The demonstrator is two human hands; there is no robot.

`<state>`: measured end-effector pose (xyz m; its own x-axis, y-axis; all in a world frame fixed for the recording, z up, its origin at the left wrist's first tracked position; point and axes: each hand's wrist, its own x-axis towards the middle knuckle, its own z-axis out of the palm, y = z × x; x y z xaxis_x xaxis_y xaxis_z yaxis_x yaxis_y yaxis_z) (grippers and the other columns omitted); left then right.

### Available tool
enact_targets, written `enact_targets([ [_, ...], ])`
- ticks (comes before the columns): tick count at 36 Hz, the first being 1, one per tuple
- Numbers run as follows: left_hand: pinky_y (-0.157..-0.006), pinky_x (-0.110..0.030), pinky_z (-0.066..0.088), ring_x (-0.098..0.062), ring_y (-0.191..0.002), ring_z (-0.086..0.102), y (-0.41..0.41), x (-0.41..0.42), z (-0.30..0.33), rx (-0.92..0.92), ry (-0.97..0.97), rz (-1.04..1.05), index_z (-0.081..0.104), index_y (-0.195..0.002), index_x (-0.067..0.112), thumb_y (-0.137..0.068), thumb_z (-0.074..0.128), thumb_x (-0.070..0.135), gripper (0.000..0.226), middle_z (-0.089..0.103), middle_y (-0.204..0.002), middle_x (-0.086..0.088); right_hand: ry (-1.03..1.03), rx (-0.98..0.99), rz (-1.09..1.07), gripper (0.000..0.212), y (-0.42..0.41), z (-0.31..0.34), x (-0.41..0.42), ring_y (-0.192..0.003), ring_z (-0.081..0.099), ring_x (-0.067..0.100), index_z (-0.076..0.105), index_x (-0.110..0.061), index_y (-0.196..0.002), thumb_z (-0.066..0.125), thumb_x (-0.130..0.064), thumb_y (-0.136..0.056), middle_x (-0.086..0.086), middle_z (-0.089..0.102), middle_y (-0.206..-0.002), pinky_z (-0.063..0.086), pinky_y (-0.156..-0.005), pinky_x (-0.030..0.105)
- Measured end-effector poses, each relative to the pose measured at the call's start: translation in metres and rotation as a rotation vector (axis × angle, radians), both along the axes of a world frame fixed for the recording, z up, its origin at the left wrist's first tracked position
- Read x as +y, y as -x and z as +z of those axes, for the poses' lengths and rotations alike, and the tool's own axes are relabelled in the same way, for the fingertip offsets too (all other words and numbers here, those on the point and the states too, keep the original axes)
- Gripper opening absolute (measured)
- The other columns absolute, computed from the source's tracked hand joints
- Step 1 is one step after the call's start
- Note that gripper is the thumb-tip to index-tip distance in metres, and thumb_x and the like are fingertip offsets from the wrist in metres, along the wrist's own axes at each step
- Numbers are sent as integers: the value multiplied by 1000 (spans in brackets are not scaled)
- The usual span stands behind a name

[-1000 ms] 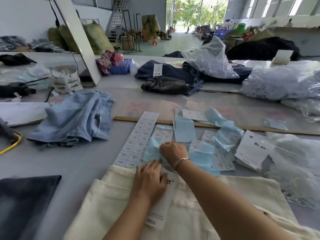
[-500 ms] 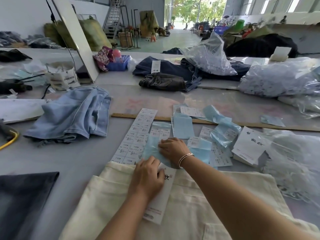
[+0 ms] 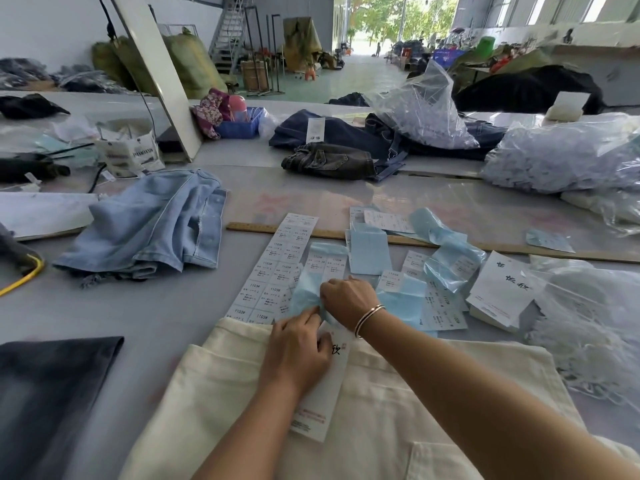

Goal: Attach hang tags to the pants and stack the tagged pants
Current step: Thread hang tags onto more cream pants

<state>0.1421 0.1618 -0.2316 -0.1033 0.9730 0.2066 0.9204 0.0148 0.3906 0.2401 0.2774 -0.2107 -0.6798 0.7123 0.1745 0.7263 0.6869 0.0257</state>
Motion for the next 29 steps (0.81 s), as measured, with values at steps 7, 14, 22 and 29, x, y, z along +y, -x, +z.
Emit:
enact_targets([
  [7, -83, -32, 33, -19, -90, 56, -1, -2, 2, 1, -29, 6, 47, -83, 26, -81, 37, 31, 11, 63, -92, 4, 206, 47, -145, 36, 1, 3, 0, -99, 62, 27, 67, -11, -104, 41, -35, -97, 8, 65, -108, 47, -74, 33],
  [14, -86, -33, 34, -17, -94, 57, 0, 1, -1, 33, -50, 20, 57, -90, 22, -80, 32, 35, 30, 64, -96, 5, 211, 134, -215, 30, 4, 4, -4, -88, 64, 32, 69, -12, -95, 43, -26, -96, 11, 69, -97, 44, -67, 30],
  [22, -89, -32, 35, -16, -100, 59, 0, -1, 1, 29, -49, 29, 65, -106, 21, -79, 29, 36, 47, 68, -108, 6, 394, 620, -525, 25, -15, 20, 24, -91, 62, 33, 70, -3, -95, 50, -19, -93, 20, 68, -99, 39, -71, 31],
  [29, -97, -28, 35, -23, -111, 58, 7, 0, 6, -292, 7, 95, 66, -118, 20, -88, 57, 27, 31, 67, -119, -1, 607, 1527, -745, 15, -86, 53, 40, -45, 58, 14, 68, 0, -91, 60, -12, -91, 11, 65, -76, 49, -46, 24],
])
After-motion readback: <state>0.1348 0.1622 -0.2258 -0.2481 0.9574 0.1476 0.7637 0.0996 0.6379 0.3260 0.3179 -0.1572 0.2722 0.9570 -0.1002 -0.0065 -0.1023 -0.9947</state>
